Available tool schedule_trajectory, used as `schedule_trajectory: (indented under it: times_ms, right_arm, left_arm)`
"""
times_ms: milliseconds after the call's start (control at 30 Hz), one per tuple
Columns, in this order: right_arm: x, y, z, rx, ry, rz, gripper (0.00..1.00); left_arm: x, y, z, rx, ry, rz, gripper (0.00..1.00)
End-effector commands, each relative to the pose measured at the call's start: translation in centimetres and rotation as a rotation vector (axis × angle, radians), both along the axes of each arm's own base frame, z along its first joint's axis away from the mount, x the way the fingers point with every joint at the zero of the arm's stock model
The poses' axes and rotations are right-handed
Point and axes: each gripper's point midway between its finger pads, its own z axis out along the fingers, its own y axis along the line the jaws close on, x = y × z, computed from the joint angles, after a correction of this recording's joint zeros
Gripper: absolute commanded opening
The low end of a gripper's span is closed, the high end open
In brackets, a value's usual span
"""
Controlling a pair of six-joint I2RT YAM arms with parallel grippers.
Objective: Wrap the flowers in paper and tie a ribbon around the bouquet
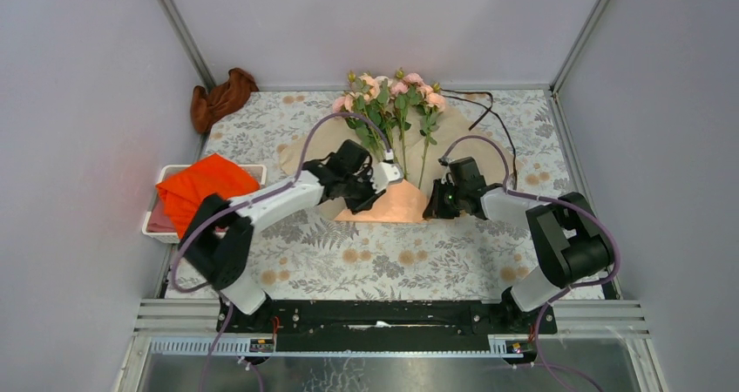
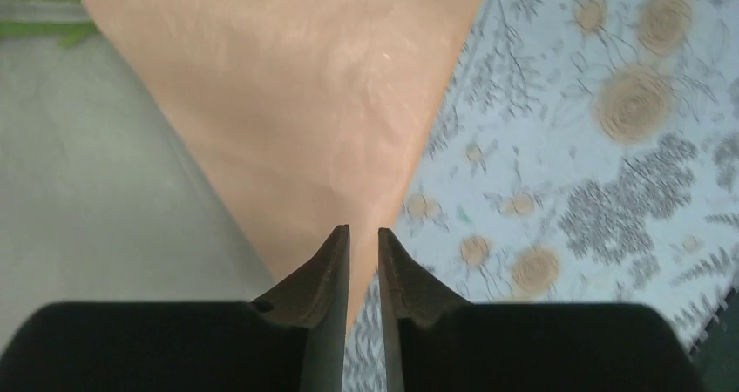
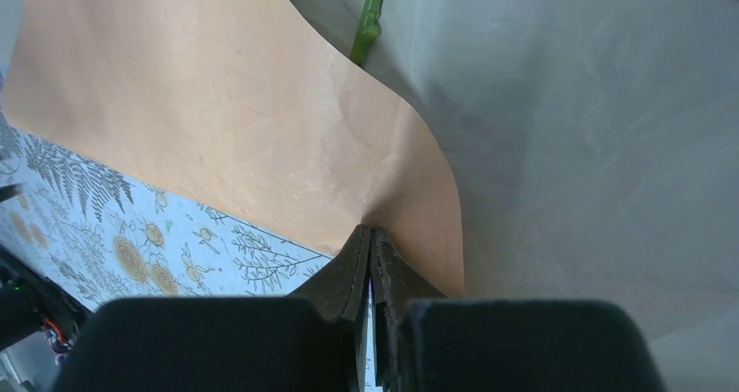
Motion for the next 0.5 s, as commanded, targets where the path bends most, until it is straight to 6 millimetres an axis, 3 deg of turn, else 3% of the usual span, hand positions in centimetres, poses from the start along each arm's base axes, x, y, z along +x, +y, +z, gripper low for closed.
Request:
schedule_trajectory:
  times_ms: [0, 100, 167, 367, 467]
  right_arm:
    - [-1.0, -0.7, -1.8, -0.022, 0.08, -0.044, 0.05]
    - [-0.9, -0.7, -2.3, -0.022, 0.089, -0.059, 0.02]
    - [-1.0, -0.9, -2.5, -0.029, 0.095, -0.068, 0.02]
    - [-1.6, -2.0, -3.0, -0.075, 0.099, -0.09, 0.0]
    - [-2.0, -2.4, -3.2, -0.092, 0.107, -0.09, 0.0]
  left_arm:
    - [2.6, -4.9, -0.9, -0.149, 0.037, 0.044, 0.19]
    - [2.2, -6.1, -2.8, -0.14, 0.06, 0.018, 0.13]
    - [1.5, -5.6, -4.3, -0.094, 0.065, 0.001, 0.12]
    - [-1.9, 0.3, -8.1, 0.086, 0.025, -0.084, 0.1]
    - [-2.6, 3.8, -9.6, 0.186, 0.011, -0.06, 0.1]
